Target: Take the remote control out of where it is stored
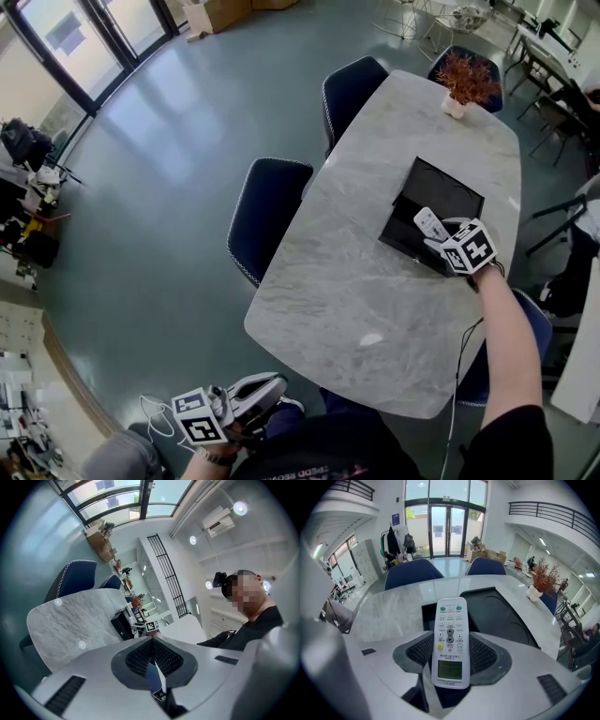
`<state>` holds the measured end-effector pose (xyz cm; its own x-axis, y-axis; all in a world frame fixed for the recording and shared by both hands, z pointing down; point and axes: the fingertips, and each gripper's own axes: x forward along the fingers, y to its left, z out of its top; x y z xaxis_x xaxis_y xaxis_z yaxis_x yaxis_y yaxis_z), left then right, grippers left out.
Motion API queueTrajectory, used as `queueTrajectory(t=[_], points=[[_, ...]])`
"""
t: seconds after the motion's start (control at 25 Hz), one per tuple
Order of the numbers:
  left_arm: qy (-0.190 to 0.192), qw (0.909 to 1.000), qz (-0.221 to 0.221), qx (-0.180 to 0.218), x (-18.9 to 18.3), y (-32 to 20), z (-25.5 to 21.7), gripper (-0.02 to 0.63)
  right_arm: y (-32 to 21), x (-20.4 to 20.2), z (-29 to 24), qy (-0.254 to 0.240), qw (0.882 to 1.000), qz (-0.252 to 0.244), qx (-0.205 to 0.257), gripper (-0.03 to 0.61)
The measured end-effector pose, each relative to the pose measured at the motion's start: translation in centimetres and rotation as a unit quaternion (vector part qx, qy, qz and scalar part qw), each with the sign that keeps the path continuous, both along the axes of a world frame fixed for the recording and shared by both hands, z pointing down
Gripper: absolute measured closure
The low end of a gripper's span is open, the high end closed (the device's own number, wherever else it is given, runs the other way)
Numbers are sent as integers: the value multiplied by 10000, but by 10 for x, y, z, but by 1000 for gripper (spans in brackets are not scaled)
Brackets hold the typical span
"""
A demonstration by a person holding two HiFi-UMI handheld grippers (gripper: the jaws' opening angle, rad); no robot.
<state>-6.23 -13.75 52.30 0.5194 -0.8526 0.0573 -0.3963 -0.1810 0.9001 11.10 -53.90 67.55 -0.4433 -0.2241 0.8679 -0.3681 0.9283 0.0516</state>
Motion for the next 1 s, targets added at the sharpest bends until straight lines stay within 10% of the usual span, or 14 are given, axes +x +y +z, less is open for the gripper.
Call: queueTrajectory(t=[0.24,0.56,1.0], points=[[41,9988,415,238,0,2,-8,606,38,-4,-45,-1274,9859,986,-460,348],[20,9950,878,474,-18,33,-21,606,142,-16,-106,-3755,8739,2502,-1806,348],[37,9879,1365,730,-46,98,-39,606,316,-60,-151,-5034,7804,2933,-2273,348]])
